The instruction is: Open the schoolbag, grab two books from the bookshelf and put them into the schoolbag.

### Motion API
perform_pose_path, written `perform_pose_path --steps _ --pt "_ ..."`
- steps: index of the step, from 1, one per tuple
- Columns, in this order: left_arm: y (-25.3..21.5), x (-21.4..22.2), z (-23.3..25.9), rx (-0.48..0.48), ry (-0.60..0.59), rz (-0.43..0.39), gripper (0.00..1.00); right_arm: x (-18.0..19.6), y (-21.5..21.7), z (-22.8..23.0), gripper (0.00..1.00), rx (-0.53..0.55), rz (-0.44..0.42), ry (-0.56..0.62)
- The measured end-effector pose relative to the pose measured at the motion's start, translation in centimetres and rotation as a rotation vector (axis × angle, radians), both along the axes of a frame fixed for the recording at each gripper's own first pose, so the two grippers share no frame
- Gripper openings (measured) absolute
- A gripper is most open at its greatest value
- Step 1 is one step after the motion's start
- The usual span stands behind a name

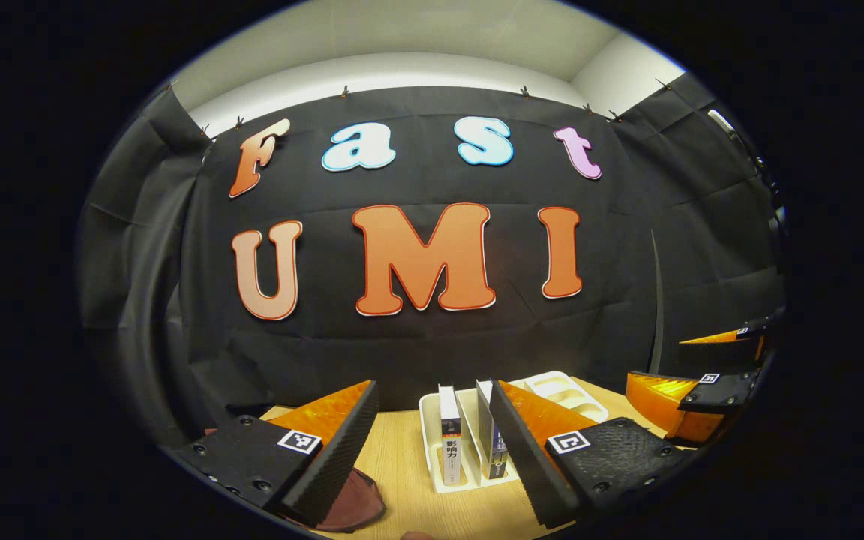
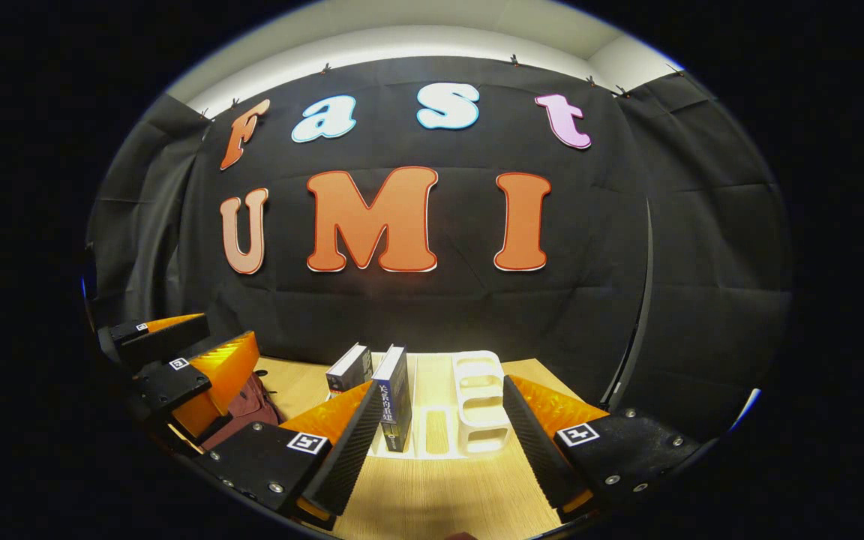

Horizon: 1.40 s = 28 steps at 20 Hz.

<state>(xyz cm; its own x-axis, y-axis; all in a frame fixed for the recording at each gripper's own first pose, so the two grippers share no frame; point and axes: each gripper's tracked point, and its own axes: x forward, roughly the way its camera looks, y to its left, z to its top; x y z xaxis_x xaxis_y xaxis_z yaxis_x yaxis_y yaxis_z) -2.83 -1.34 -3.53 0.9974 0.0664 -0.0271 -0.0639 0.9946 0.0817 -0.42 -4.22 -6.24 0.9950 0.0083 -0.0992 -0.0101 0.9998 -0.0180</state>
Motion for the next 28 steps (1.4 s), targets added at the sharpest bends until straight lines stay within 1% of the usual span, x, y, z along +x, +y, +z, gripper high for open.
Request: perform_pose_path --steps 1,3,10,12,14,15,16,17,19,21,24,25,28 --pt "0.3 0.1 -0.2 0.004 0.004 0.007 0.96 0.0 0.0 -0.1 0.95 0.000 0.004 0.002" --pt "0.9 -0.1 -0.4 0.009 0.010 0.025 0.94 0.1 0.2 -0.2 0.95 -0.001 0.014 0.007" --pt "2.2 -0.5 -0.5 0.030 0.016 0.072 0.94 1.2 1.5 -0.9 0.95 0.002 0.058 0.017" --pt "2.6 -0.3 -0.8 0.045 0.027 0.082 0.94 1.4 1.6 -0.9 0.95 -0.005 0.065 0.016" --pt "3.4 0.1 -2.3 0.086 0.069 0.103 0.94 1.6 1.6 -1.2 0.95 -0.009 0.069 0.019" --pt "4.2 0.1 -3.5 0.116 0.103 0.122 0.93 1.8 1.6 -1.3 0.95 -0.010 0.070 0.021" --pt "4.6 0.3 -5.1 0.144 0.143 0.129 0.96 1.9 1.5 -1.4 0.95 -0.011 0.071 0.025" --pt "5.3 0.2 -6.7 0.186 0.185 0.138 0.93 2.0 1.3 -1.5 0.95 -0.009 0.069 0.026" --pt "6.8 -0.2 -10.6 0.286 0.285 0.153 0.94 2.3 1.0 -1.7 0.95 -0.006 0.066 0.029" --pt "8.1 -0.8 -14.6 0.361 0.376 0.158 0.94 2.6 0.6 -2.0 0.95 -0.016 0.061 0.033" --pt "9.5 -2.7 -21.3 0.475 0.548 0.142 0.94 2.9 -0.3 -2.7 0.95 -0.029 0.049 0.050" --pt "9.8 -3.3 -23.2 0.514 0.586 0.130 0.97 2.9 -0.5 -2.9 0.95 -0.029 0.047 0.056" --pt "11.6 -3.5 -28.1 0.614 0.685 0.118 0.97 3.1 -1.4 -3.4 0.95 -0.035 0.033 0.068"
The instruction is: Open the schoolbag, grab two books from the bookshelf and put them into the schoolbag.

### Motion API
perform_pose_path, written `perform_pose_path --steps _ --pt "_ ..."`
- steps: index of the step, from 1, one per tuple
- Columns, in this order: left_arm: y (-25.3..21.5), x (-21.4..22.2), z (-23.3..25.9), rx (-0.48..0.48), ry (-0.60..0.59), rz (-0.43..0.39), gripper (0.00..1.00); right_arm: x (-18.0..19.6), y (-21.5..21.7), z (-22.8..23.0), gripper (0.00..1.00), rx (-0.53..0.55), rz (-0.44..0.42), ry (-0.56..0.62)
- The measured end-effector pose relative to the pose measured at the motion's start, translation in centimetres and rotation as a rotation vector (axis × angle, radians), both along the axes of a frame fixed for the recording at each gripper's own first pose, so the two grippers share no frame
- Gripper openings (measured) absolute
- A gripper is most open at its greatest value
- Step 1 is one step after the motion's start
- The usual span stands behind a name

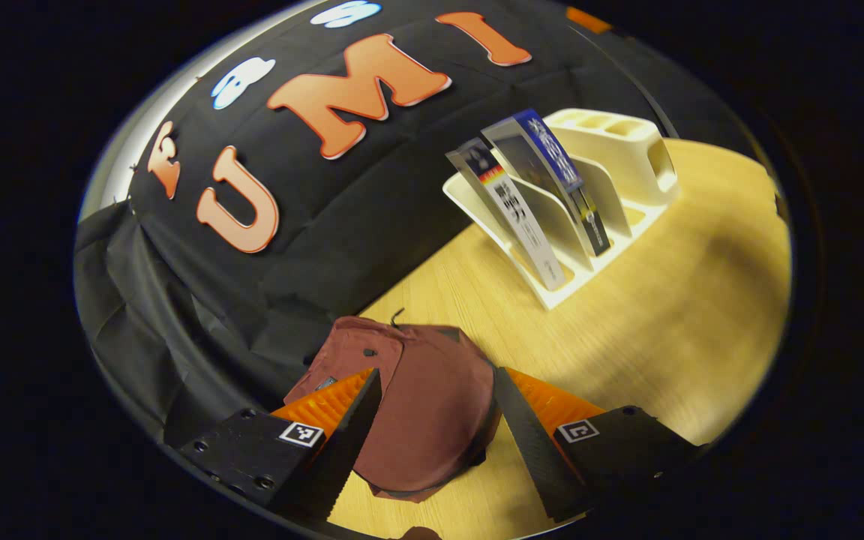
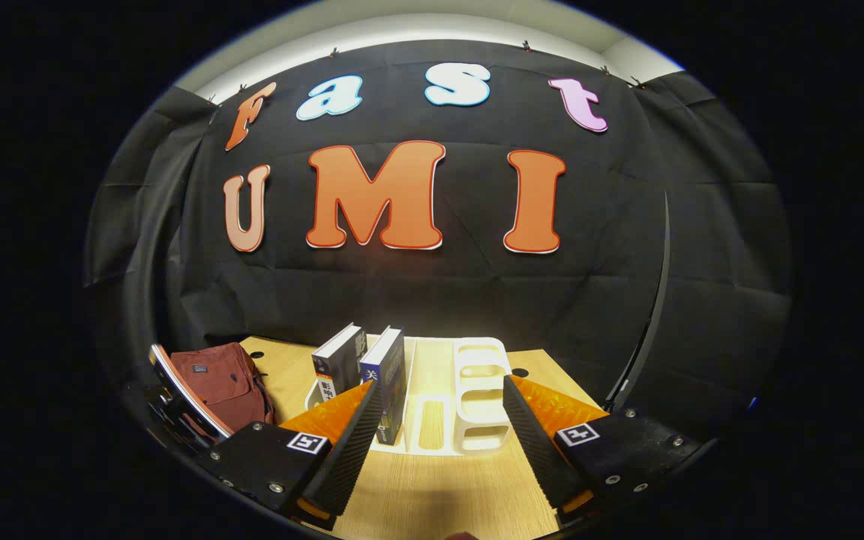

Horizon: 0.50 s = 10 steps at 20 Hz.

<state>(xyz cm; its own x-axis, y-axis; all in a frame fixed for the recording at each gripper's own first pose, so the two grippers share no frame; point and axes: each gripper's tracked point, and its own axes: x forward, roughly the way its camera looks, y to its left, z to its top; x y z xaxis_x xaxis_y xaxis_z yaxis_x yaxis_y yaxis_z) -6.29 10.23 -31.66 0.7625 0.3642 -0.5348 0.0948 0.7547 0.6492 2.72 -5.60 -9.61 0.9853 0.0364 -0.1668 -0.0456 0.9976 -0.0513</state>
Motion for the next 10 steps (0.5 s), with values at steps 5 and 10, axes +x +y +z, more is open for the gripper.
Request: perform_pose_path --steps 5,10 --pt "2.8 -0.9 -4.9 0.129 0.129 0.001 0.97 0.3 -1.1 -0.2 0.95 -0.003 -0.014 0.004" --pt "4.9 -1.6 -5.3 0.228 0.148 0.049 0.95 0.6 -1.9 -0.3 0.95 -0.004 -0.019 0.004"
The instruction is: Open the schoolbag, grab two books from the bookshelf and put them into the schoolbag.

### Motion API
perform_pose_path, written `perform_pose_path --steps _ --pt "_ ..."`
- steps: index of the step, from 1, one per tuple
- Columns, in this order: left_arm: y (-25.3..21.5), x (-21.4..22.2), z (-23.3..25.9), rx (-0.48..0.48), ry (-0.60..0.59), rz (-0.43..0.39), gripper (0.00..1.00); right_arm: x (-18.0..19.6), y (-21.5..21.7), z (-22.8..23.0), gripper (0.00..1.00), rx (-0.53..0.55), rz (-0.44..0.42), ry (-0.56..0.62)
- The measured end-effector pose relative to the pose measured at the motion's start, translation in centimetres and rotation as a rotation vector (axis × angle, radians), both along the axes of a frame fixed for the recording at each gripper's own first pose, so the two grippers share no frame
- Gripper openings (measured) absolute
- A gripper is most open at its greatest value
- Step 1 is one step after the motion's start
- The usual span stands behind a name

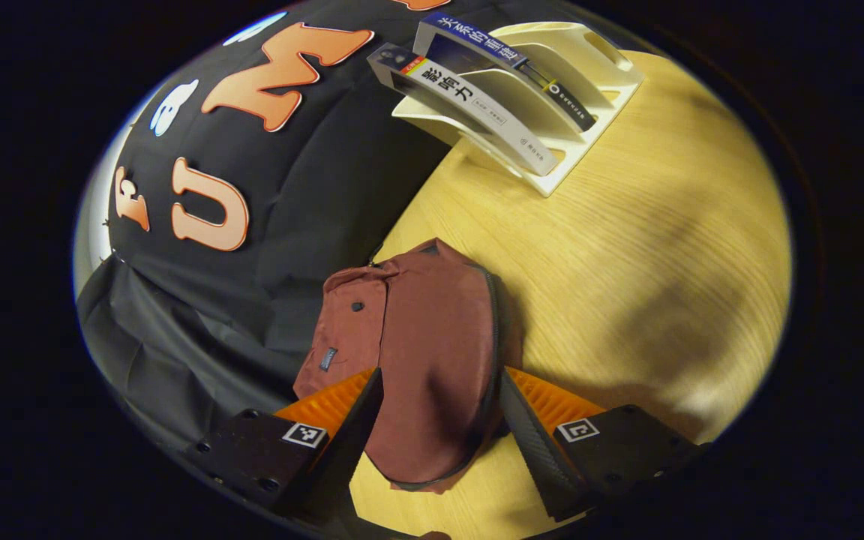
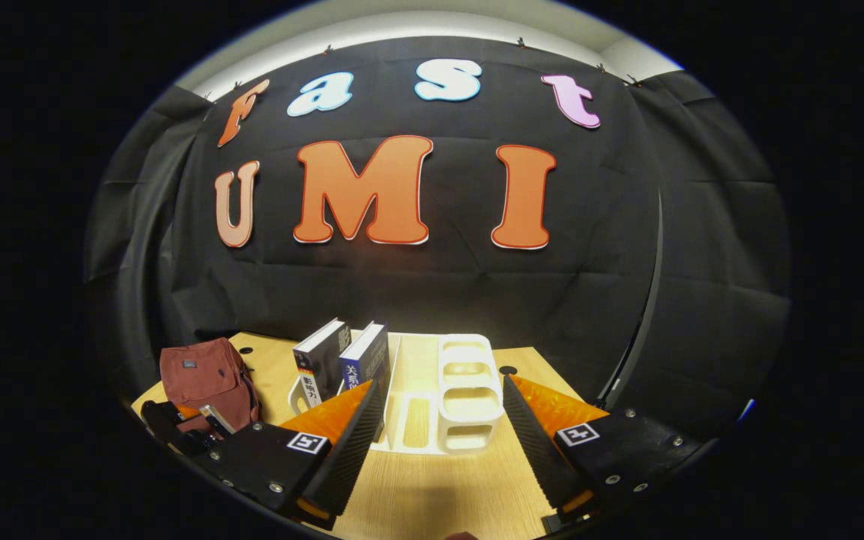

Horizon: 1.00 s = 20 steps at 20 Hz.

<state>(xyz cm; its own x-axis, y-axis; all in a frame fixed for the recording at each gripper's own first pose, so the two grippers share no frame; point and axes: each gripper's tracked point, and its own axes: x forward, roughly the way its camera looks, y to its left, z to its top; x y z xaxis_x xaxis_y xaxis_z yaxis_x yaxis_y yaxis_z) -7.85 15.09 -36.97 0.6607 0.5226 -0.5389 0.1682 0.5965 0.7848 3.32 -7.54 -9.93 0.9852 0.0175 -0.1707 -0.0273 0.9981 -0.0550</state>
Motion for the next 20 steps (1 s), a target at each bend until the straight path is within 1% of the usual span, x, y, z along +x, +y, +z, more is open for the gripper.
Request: perform_pose_path --steps 2,3,4,5,6,7,8,9,11,12,13,14,15,16,17,20 --pt "0.3 0.1 0.6 0.010 0.007 0.011 0.95 0.5 0.0 0.0 0.95 0.004 0.002 0.000" --pt "0.4 0.7 1.2 0.027 -0.006 0.008 0.84 0.5 -0.2 0.1 0.95 0.004 0.004 -0.004" --pt "0.5 1.2 2.3 0.054 -0.031 -0.002 0.85 0.7 -0.2 0.3 0.95 0.004 0.006 -0.009" --pt "0.5 1.4 3.4 0.065 -0.048 -0.005 0.62 0.8 -0.3 0.4 0.95 0.004 0.007 -0.016" --pt "0.9 1.9 3.9 0.060 -0.057 0.002 0.56 1.0 -0.5 0.5 0.95 0.005 0.009 -0.021" --pt "1.6 2.3 3.5 0.039 -0.042 0.023 0.54 1.1 -0.6 0.4 0.95 0.008 0.012 -0.020" --pt "2.5 2.4 2.8 0.025 -0.010 0.062 0.54 1.3 -0.6 0.3 0.95 0.013 0.015 -0.019" --pt "3.4 2.8 2.5 0.031 0.000 0.076 0.54 1.3 -0.7 0.3 0.95 0.016 0.018 -0.019" --pt "3.9 3.4 1.1 0.049 0.046 0.080 0.55 1.6 -0.9 0.5 0.95 0.019 0.025 -0.022" --pt "3.7 3.8 0.7 0.041 0.055 0.063 0.55 1.7 -1.0 0.5 0.95 0.018 0.031 -0.021" --pt "3.7 4.2 0.7 0.037 0.063 0.059 0.47 1.9 -1.0 0.5 0.95 0.018 0.037 -0.018" --pt "3.8 4.4 1.1 0.028 0.062 0.063 0.43 2.0 -1.0 0.5 0.95 0.019 0.046 -0.014" --pt "3.9 4.6 1.6 0.008 0.063 0.061 0.29 2.1 -0.8 0.5 0.95 0.021 0.057 -0.011" --pt "3.9 4.8 2.4 -0.012 0.066 0.056 0.23 2.4 -0.5 0.6 0.95 0.024 0.068 -0.006" --pt "4.0 5.1 3.2 -0.030 0.065 0.048 0.12 2.6 -0.2 0.5 0.95 0.027 0.076 0.006" --pt "5.3 5.5 5.6 -0.087 0.089 0.021 0.10 3.0 1.2 0.4 0.95 0.036 0.088 0.032"
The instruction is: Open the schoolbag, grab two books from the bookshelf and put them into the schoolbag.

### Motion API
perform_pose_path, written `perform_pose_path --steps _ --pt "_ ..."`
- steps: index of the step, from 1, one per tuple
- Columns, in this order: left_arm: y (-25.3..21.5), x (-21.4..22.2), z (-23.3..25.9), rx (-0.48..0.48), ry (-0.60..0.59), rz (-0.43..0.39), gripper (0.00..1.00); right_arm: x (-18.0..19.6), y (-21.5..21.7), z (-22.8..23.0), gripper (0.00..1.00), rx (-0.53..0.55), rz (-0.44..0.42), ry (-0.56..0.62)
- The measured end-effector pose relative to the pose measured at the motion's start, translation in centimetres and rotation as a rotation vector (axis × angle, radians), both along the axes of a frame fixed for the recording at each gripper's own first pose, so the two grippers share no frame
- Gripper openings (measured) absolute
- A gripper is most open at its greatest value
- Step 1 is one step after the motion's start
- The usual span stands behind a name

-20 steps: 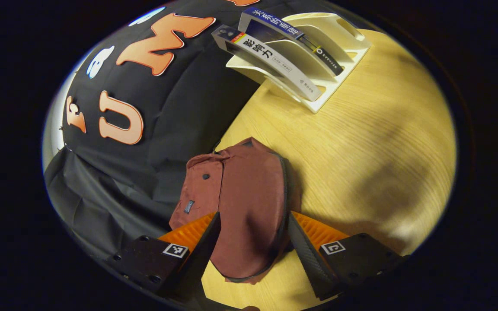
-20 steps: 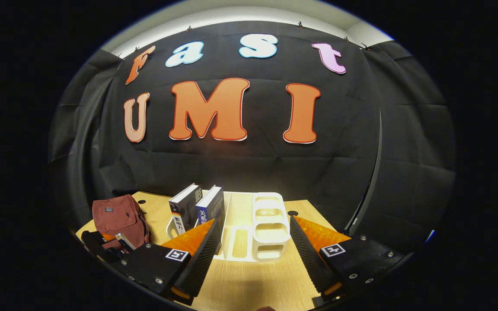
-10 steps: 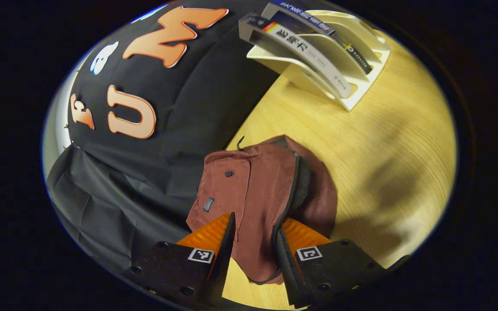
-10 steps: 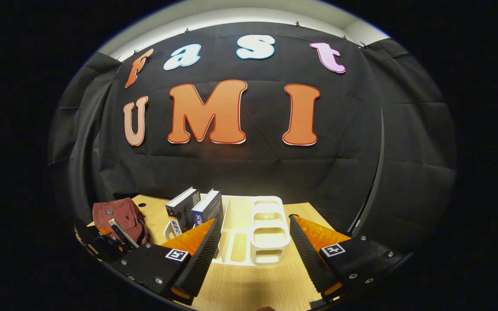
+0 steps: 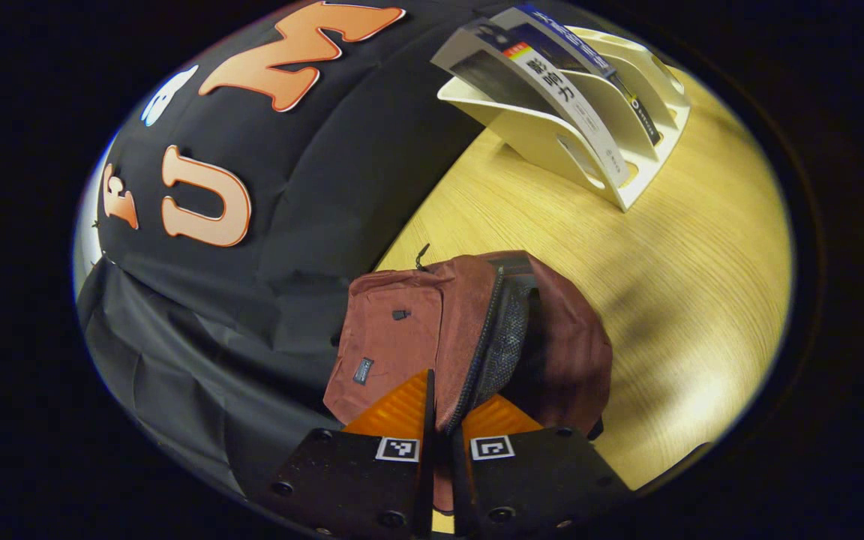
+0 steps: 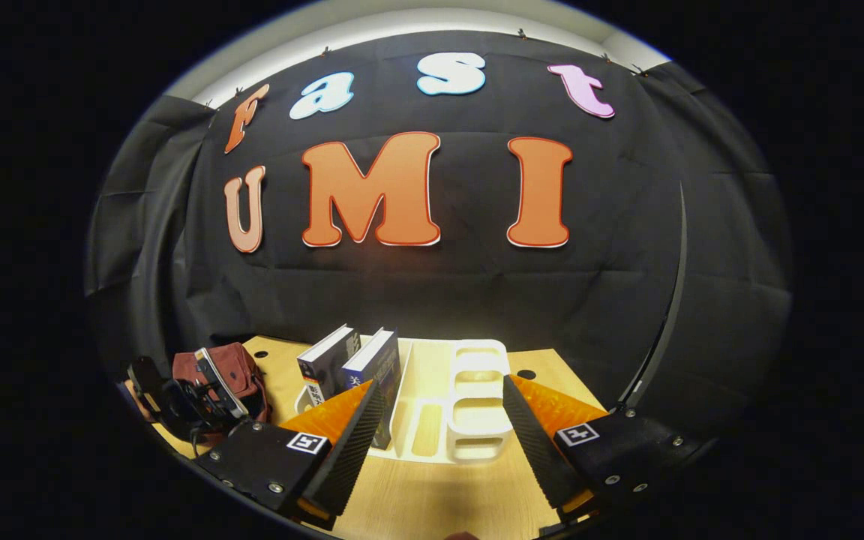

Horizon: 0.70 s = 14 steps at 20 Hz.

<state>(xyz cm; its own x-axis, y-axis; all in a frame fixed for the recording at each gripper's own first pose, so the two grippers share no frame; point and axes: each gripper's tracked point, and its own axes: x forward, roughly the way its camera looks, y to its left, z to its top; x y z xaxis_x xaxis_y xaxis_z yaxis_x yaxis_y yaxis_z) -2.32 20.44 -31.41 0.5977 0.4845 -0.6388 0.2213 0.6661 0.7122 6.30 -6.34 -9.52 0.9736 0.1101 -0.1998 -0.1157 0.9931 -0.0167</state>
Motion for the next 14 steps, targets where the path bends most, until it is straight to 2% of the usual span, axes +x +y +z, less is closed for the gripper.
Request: perform_pose_path --steps 5,9,10,11,14 --pt "1.9 1.1 2.7 -0.231 0.065 -0.046 0.09 0.7 4.3 0.8 0.95 -0.074 -0.013 0.002" --pt "3.4 3.1 5.3 -0.431 0.119 -0.185 0.06 2.1 9.1 1.0 0.95 -0.111 -0.096 0.052" --pt "4.3 3.5 6.2 -0.461 0.136 -0.218 0.00 2.5 10.3 1.1 0.95 -0.130 -0.120 0.073" --pt "5.2 4.1 7.2 -0.489 0.153 -0.257 0.07 2.8 11.5 1.3 0.95 -0.163 -0.138 0.091" --pt "7.1 5.1 8.9 -0.595 0.218 -0.307 0.06 3.4 14.8 3.1 0.95 -0.296 -0.171 0.120"
